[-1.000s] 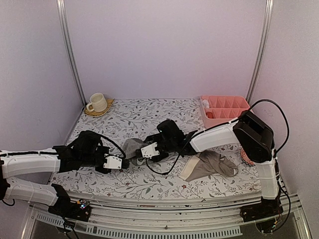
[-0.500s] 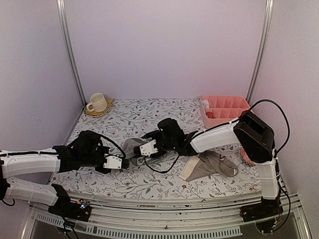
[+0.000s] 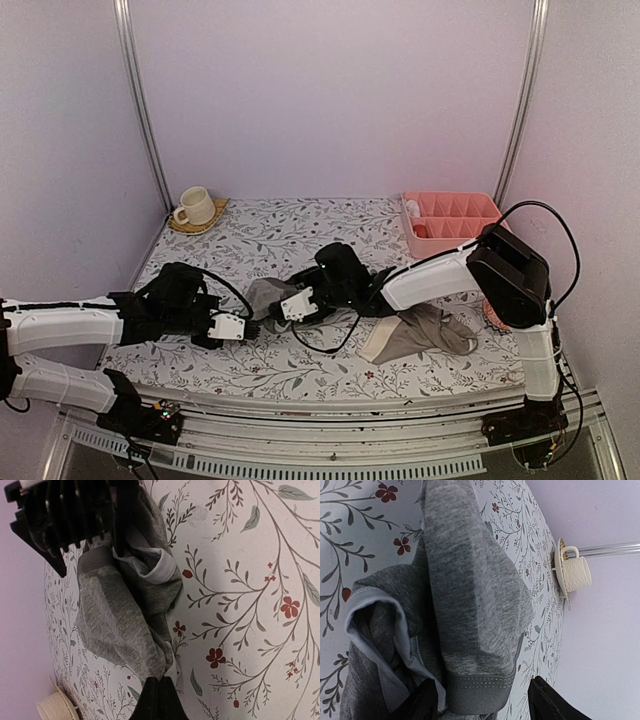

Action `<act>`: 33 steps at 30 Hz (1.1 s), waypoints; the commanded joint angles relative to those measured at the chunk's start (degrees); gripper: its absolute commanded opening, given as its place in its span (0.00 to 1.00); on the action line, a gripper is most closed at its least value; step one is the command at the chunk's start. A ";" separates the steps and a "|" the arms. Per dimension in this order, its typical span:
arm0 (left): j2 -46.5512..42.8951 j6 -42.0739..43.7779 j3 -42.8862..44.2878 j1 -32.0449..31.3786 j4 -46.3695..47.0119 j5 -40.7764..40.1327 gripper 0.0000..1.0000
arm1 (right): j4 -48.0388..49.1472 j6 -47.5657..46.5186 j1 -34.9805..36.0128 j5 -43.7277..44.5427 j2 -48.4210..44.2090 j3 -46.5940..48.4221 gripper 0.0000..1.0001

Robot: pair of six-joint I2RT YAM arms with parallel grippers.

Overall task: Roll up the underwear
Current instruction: Pick up the underwear from the center of the board.

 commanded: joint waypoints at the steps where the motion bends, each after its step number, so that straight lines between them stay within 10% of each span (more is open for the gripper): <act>1: 0.35 -0.32 0.39 0.64 0.87 0.91 0.00 | -0.30 -0.32 0.44 0.71 2.33 1.91 0.60; 33: -1.56 -0.20 -0.24 1.89 2.97 -1.82 0.00 | -2.46 4.04 -0.27 0.46 -1.92 2.40 0.02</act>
